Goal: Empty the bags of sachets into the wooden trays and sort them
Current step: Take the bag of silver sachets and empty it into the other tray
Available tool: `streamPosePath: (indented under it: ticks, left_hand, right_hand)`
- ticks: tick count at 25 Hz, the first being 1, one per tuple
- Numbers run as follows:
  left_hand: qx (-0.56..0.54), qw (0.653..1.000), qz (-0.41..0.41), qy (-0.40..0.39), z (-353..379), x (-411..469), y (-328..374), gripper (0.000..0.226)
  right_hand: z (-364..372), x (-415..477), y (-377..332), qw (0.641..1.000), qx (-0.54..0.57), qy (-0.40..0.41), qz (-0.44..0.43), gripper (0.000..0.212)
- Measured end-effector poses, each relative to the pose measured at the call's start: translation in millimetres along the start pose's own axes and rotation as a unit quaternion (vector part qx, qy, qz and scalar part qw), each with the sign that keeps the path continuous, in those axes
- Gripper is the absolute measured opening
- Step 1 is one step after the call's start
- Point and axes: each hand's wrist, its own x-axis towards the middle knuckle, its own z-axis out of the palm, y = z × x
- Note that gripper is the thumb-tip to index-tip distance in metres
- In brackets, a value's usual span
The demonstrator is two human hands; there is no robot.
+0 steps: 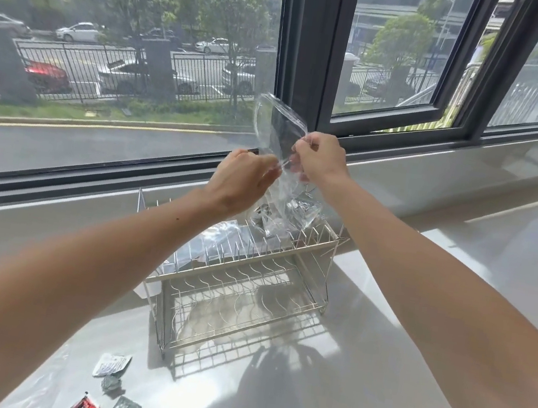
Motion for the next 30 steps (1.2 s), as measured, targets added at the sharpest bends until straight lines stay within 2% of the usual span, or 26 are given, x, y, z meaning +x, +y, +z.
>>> streamPosePath:
  ticks: [7, 11, 13, 19, 22, 25, 26, 30]
  left_hand:
    - [-0.112, 0.99, -0.078, 0.021, -31.0, 15.0, 10.2, 0.022]
    - [-0.203, 0.974, -0.095, 0.021, -69.5, 16.0, 34.0, 0.032]
    - [-0.212, 0.974, -0.083, 0.005, -89.0, 8.2, 43.1, 0.038]
    - [-0.262, 0.958, -0.114, 0.006, -137.5, -37.8, 37.7, 0.012]
    - [-0.274, 0.954, -0.115, -0.02, -159.4, -70.4, 34.0, 0.023]
    - [-0.27, 0.957, -0.1, -0.024, -183.8, -103.7, 33.7, 0.019]
    - [-0.262, 0.961, -0.089, -0.023, -194.0, -113.5, 34.7, 0.015]
    - [-0.228, 0.972, -0.055, 0.015, -239.4, -155.5, 32.2, 0.025]
  right_hand:
    - [-7.2, -8.0, -40.7, 0.989, 0.13, 0.057, -0.032, 0.019]
    - [-18.9, -25.8, -81.0, 0.972, 0.215, 0.079, -0.055, 0.021]
    - [-22.0, -36.4, -100.8, 0.971, 0.21, 0.084, -0.073, 0.022]
    - [-16.3, -90.2, -125.1, 0.972, 0.227, 0.023, -0.063, 0.019]
    - [-3.8, -123.1, -137.8, 0.971, 0.231, 0.018, -0.058, 0.016]
    - [12.9, -158.9, -158.8, 0.971, 0.229, 0.017, -0.064, 0.015]
    - [18.2, -170.5, -167.5, 0.971, 0.231, 0.019, -0.067, 0.015]
    - [43.5, -219.0, -201.2, 0.959, 0.273, -0.001, -0.073, 0.012]
